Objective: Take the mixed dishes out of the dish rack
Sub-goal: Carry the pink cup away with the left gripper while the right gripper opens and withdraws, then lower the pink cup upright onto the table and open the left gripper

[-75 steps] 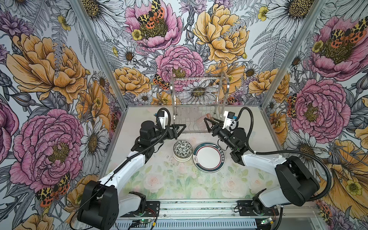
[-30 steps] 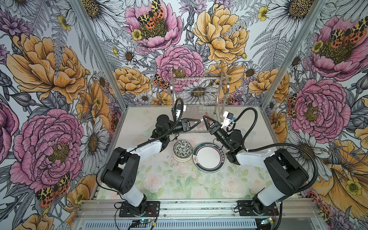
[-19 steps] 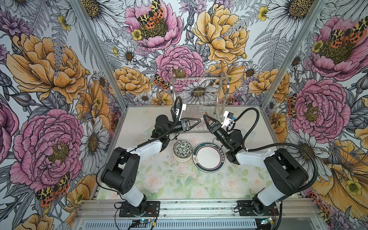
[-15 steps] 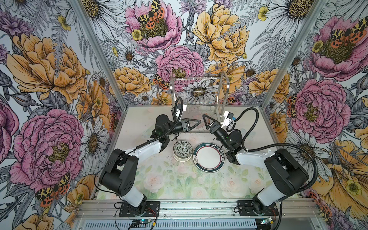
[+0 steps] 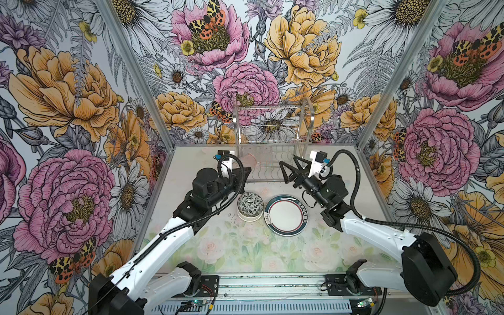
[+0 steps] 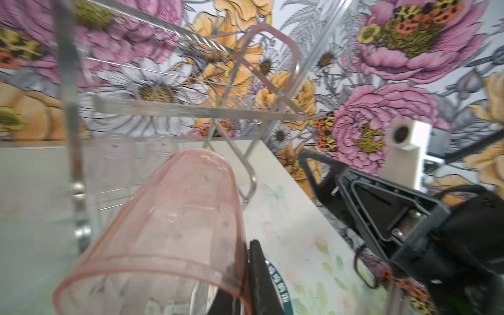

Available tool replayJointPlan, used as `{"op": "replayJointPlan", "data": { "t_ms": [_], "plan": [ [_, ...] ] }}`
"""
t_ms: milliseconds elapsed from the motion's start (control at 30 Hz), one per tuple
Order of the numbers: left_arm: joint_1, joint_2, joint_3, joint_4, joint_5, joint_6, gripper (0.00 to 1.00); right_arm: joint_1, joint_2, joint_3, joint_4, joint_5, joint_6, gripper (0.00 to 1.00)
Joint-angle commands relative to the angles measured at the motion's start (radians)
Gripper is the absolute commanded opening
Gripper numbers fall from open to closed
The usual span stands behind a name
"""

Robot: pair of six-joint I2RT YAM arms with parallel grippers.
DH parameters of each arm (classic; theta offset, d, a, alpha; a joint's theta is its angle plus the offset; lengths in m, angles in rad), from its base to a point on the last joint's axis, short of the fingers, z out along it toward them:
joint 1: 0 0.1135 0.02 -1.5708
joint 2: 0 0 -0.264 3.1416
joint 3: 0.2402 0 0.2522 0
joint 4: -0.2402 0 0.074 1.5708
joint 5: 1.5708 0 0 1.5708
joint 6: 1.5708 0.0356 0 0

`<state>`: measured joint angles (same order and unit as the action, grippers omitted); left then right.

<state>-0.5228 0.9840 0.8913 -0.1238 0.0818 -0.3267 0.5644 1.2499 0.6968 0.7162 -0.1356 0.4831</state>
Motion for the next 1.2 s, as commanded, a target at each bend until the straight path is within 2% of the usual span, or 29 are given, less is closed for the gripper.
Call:
{"op": "replayJointPlan", "data": {
  "t_ms": [0,200,333,433,633,800,1167],
  "plan": [
    [0.045,-0.019,0.086,-0.275,-0.255,0.128,0.00,0.021,-0.052,0.034,-0.205,-0.029,-0.230,1.00],
    [0.197,0.057,0.295,-0.548,-0.208,0.206,0.00,0.058,-0.102,0.066,-0.372,-0.009,-0.391,1.00],
    [0.301,0.165,0.420,-0.693,-0.138,0.321,0.00,0.099,-0.089,0.089,-0.459,0.010,-0.470,1.00],
    [0.384,0.252,0.481,-0.753,-0.087,0.347,0.00,0.137,-0.078,0.086,-0.463,0.045,-0.514,1.00],
    [0.526,0.418,0.544,-0.765,0.036,0.353,0.00,0.186,-0.052,0.092,-0.455,0.066,-0.539,1.00],
    [0.574,0.592,0.610,-0.785,0.063,0.392,0.00,0.207,-0.032,0.097,-0.456,0.078,-0.552,1.00],
    [0.591,0.958,0.760,-0.835,-0.024,0.455,0.00,0.217,-0.025,0.088,-0.471,0.120,-0.584,1.00]
  ]
}}
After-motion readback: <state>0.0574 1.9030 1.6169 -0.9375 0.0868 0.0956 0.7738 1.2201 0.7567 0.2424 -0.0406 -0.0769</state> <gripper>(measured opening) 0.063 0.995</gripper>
